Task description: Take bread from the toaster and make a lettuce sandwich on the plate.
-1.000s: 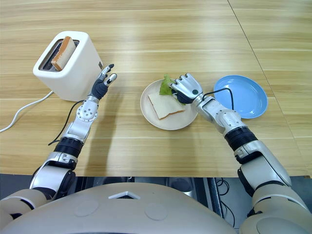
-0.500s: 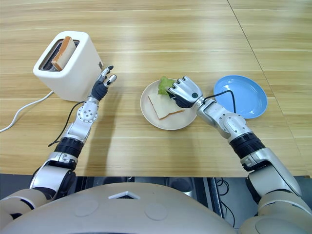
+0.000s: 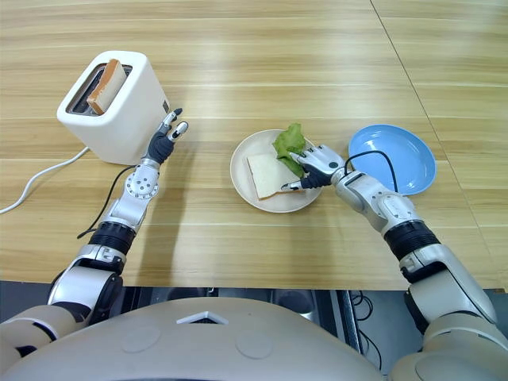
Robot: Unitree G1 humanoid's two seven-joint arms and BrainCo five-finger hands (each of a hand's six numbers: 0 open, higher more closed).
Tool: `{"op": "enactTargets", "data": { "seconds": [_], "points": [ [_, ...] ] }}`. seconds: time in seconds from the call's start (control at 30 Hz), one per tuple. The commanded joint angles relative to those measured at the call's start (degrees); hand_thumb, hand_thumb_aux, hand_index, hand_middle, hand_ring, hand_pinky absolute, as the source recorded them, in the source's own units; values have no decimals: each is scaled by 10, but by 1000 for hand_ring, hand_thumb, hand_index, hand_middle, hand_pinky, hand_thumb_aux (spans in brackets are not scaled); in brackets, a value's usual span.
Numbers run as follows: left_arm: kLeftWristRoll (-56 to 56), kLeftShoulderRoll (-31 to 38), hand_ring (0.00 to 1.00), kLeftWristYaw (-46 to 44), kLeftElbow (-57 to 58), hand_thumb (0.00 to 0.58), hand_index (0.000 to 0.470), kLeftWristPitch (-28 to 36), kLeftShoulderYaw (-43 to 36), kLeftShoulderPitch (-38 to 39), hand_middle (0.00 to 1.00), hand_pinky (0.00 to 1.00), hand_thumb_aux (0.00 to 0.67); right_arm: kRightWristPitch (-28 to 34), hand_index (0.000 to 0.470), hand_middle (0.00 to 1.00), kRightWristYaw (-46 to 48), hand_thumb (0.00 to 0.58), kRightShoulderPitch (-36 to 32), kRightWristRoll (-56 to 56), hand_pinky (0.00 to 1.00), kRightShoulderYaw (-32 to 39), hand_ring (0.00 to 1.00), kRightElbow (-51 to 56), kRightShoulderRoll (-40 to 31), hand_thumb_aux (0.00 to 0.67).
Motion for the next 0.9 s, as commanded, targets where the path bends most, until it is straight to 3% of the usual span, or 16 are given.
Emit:
{"op": "enactTargets", "data": {
  "seconds": [0.03,0.33,0.7,0.8,0.9],
  "points": [
    [2,3,0,-1,10,0,0,1,-1,-2,0,0,0,-14,0,0,16,0,22,36,0,-31,0,-43,-20,0],
    [1,3,0,1,15,0,0,-4,1,-5,0,0,0,-42,0,0,-3,0,65,87,0,-119,0,-160,-38,0],
    [1,3,0,2,18,0,0,-12,0,-10,0,0,0,-74,0,0,-6,0,81,95,0,-158,0,-161,-46,0],
    [28,18,0,25,-40,0,0,-26,-1,4,0,0,0,-79,0,0,-13,0,82,122,0,-185,0,-154,-49,0],
    [133,57,0,92,-215,0,0,-12,15,41,0,0,0,-84,0,0,-17,0,80,181,0,-223,0,-136,-38,0]
  ]
}}
